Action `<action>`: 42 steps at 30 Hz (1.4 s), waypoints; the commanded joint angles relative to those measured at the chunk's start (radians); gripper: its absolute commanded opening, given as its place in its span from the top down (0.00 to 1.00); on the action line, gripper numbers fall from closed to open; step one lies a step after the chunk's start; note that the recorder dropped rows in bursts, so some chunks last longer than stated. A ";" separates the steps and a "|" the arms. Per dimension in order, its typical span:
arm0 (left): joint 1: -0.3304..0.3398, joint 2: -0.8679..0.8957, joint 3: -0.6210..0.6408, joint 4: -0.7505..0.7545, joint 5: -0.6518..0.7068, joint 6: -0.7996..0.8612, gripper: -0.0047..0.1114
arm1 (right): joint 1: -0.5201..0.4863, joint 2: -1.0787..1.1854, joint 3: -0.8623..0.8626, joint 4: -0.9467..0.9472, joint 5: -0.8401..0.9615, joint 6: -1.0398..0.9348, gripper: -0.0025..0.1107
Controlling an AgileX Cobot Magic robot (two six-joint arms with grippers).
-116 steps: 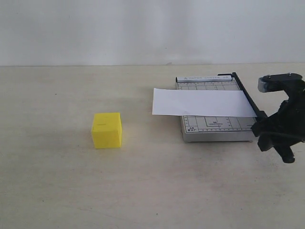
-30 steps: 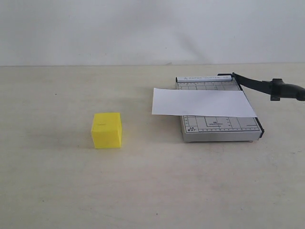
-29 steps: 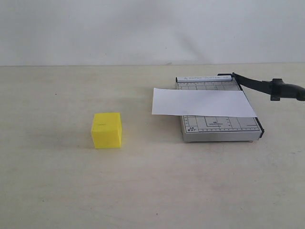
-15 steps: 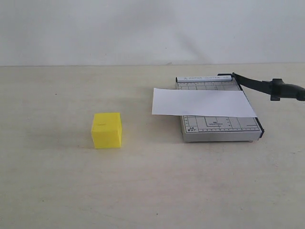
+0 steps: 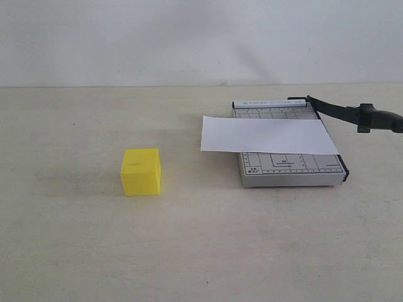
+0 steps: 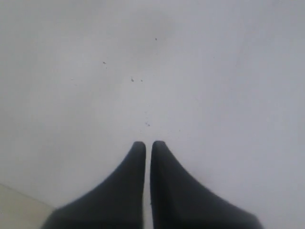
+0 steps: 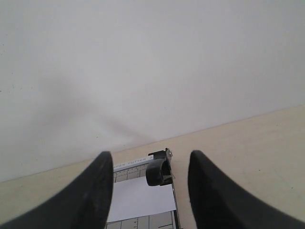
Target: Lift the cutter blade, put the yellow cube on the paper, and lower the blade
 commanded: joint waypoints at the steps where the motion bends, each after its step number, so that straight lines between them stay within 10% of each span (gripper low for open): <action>1: -0.002 0.075 -0.073 0.756 -0.047 -0.588 0.92 | 0.001 -0.003 0.002 0.002 -0.012 -0.007 0.56; 6: 0.000 0.466 -0.251 1.303 -0.175 -0.940 0.92 | 0.001 -0.003 0.002 0.002 -0.012 -0.007 0.56; 16: -0.078 1.240 -0.639 1.304 -0.413 -0.797 0.92 | 0.001 -0.003 0.002 0.002 -0.012 -0.007 0.56; 24: -0.433 1.695 -0.995 1.284 -0.059 -0.569 0.92 | 0.001 -0.003 0.002 0.002 -0.012 -0.007 0.56; 42: -0.644 2.222 -1.527 1.273 0.019 -0.555 0.92 | 0.001 -0.003 0.002 0.002 -0.012 -0.007 0.56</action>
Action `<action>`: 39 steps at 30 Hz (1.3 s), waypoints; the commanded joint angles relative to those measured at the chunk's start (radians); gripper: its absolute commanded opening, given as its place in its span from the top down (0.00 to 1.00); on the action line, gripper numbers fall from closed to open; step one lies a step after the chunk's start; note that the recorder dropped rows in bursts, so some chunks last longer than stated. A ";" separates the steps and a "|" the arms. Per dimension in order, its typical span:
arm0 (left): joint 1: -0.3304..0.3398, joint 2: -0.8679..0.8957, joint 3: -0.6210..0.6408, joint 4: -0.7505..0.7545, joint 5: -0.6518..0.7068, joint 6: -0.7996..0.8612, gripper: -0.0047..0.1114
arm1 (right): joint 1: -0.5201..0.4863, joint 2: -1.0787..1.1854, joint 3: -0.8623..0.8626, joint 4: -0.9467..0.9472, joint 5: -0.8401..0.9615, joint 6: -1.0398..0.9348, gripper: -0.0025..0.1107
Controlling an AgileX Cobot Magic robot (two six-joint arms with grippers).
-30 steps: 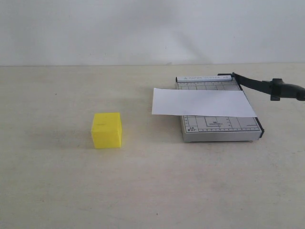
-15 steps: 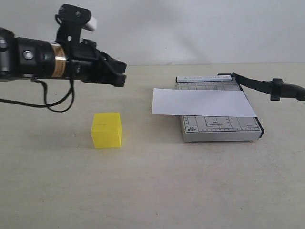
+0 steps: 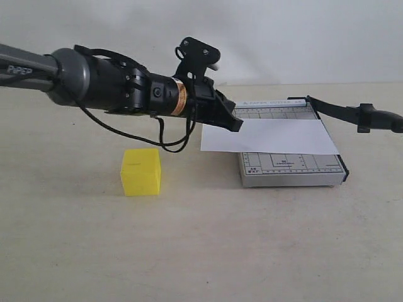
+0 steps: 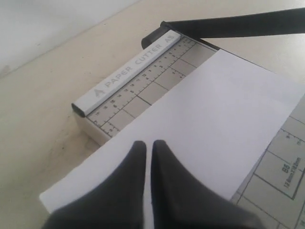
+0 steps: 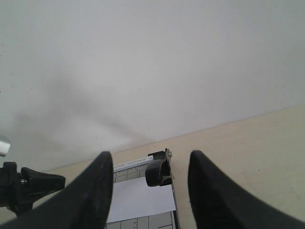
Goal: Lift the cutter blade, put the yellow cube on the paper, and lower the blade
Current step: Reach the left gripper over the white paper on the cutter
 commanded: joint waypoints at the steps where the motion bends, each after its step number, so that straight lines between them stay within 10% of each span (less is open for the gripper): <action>1: -0.027 0.056 -0.081 -0.009 0.006 0.007 0.92 | 0.001 -0.003 0.002 0.002 -0.009 -0.007 0.56; 39: -0.087 0.240 -0.231 0.000 0.007 0.007 0.92 | 0.038 -0.003 0.002 0.002 0.015 -0.008 0.56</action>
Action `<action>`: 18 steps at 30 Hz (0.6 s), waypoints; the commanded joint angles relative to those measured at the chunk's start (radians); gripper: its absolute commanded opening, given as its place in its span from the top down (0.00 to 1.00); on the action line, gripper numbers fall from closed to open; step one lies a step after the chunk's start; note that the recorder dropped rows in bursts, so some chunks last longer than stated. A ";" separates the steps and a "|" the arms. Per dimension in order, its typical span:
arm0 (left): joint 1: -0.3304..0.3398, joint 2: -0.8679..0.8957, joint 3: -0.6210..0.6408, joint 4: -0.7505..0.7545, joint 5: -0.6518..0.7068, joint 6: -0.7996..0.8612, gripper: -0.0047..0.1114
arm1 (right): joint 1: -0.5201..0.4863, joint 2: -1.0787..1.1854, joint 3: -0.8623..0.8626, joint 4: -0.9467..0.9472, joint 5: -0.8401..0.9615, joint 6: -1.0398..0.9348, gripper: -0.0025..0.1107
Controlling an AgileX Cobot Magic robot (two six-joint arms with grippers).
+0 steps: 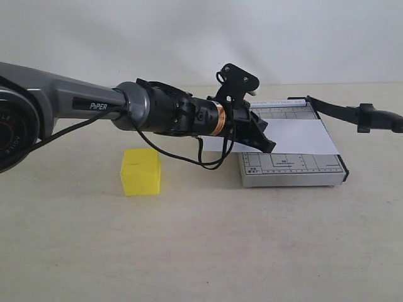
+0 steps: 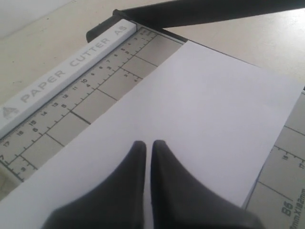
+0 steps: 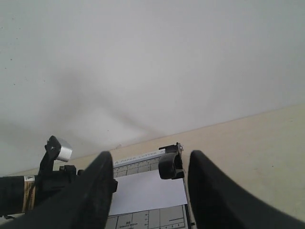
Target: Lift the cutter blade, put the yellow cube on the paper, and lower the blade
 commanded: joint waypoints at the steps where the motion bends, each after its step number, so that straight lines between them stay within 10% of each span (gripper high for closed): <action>1: -0.004 0.024 -0.006 -0.001 0.009 0.002 0.92 | 0.001 -0.003 0.002 -0.006 0.001 -0.008 0.56; 18: -0.035 0.120 -0.094 -0.010 -0.014 0.002 0.92 | 0.001 -0.003 0.002 -0.006 0.001 -0.008 0.56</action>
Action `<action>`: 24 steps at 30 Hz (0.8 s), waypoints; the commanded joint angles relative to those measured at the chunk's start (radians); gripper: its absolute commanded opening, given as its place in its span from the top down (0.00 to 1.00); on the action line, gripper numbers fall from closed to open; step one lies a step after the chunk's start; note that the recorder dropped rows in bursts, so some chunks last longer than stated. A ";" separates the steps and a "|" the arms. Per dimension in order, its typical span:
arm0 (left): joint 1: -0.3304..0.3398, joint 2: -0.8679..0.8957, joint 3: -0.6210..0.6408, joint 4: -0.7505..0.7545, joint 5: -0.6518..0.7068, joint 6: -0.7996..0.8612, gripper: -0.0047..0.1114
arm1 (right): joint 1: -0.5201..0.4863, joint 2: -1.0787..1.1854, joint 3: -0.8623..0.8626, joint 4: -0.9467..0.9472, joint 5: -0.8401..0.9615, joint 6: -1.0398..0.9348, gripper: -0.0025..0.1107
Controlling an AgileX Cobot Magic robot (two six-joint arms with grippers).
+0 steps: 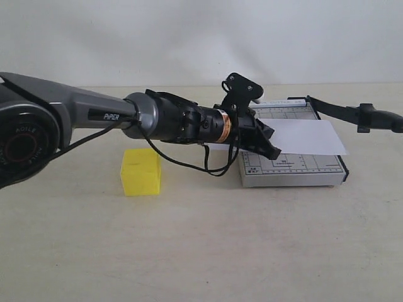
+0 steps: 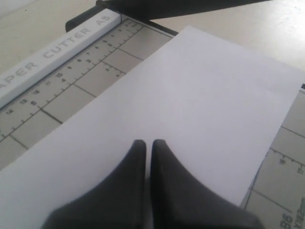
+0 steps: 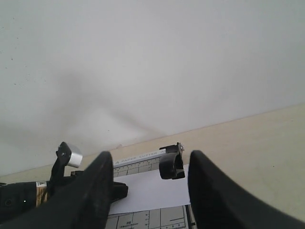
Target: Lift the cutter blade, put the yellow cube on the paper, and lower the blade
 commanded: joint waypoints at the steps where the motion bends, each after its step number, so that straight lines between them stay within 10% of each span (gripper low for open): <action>1: -0.027 0.057 -0.051 0.010 0.026 0.000 0.92 | 0.000 -0.003 0.002 -0.006 0.001 -0.008 0.56; 11: -0.030 0.059 -0.110 0.010 0.120 -0.024 0.91 | 0.006 -0.003 0.002 -0.006 0.001 -0.008 0.56; 24: -0.030 -0.212 0.021 0.041 0.245 -0.114 0.52 | 0.011 -0.003 0.002 -0.006 0.001 -0.008 0.56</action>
